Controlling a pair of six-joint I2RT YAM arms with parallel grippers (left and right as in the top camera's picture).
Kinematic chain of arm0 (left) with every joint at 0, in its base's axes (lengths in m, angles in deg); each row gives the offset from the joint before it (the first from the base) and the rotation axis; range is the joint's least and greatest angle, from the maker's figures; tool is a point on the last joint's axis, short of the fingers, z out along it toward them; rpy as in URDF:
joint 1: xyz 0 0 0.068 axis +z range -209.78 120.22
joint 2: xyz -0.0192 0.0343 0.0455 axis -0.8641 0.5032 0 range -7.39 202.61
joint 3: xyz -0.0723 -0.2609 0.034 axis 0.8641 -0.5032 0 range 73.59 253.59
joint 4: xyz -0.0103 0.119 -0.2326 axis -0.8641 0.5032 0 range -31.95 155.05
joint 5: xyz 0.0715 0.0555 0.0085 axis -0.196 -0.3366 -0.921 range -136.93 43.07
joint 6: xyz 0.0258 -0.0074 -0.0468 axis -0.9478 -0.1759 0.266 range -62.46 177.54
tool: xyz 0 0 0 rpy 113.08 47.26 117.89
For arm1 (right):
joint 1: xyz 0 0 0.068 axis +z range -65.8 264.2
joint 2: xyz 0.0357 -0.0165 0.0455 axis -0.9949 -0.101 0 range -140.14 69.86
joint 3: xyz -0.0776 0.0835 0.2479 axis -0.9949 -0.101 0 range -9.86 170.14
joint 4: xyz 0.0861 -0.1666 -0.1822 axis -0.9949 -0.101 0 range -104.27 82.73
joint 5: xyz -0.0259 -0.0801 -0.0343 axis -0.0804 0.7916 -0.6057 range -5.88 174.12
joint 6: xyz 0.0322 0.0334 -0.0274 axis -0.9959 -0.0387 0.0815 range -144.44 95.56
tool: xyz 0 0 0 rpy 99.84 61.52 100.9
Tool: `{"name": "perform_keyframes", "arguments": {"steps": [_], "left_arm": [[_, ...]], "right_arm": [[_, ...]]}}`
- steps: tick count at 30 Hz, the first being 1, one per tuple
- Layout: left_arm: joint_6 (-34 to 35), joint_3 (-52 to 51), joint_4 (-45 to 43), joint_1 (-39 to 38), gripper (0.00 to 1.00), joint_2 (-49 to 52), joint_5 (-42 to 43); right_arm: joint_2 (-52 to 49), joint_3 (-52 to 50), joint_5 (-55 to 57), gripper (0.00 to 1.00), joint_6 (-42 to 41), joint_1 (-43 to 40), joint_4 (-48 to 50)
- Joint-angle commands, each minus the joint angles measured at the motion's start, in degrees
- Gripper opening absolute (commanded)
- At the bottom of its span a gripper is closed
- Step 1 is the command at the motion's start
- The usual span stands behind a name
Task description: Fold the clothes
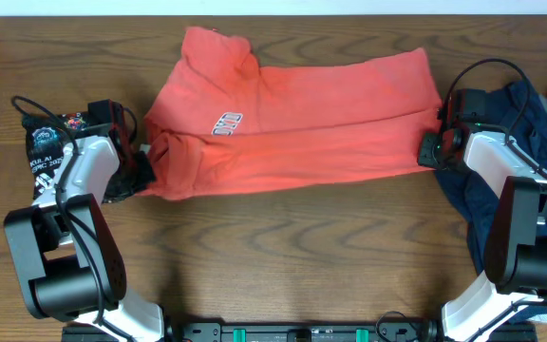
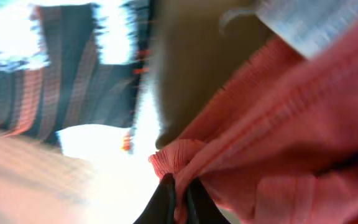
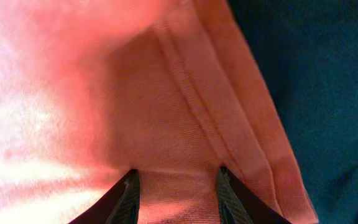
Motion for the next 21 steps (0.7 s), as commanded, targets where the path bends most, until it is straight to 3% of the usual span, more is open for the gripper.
{"name": "perform_keyframes", "arguments": {"steps": [1,6,11,21], "left_arm": [[4.24,1.09,2.29,1.14,0.06,-0.59,-8.02],[4.76,1.09,10.64,1.18,0.06,-0.59,-6.45],[10.82,1.09,18.71,2.21,0.06,-0.72,-12.61],[11.04,1.09,17.79,2.38,0.07,-2.89,-12.63]], "right_arm": [[-1.60,-2.14,1.46,0.38,0.13,0.09,-1.53],[-1.55,-2.12,1.42,0.29,-0.20,0.09,-4.68],[-1.55,-2.12,1.49,0.17,-5.51,0.09,-15.87],[1.86,-2.12,1.22,0.18,-8.09,0.59,-22.84]]}}
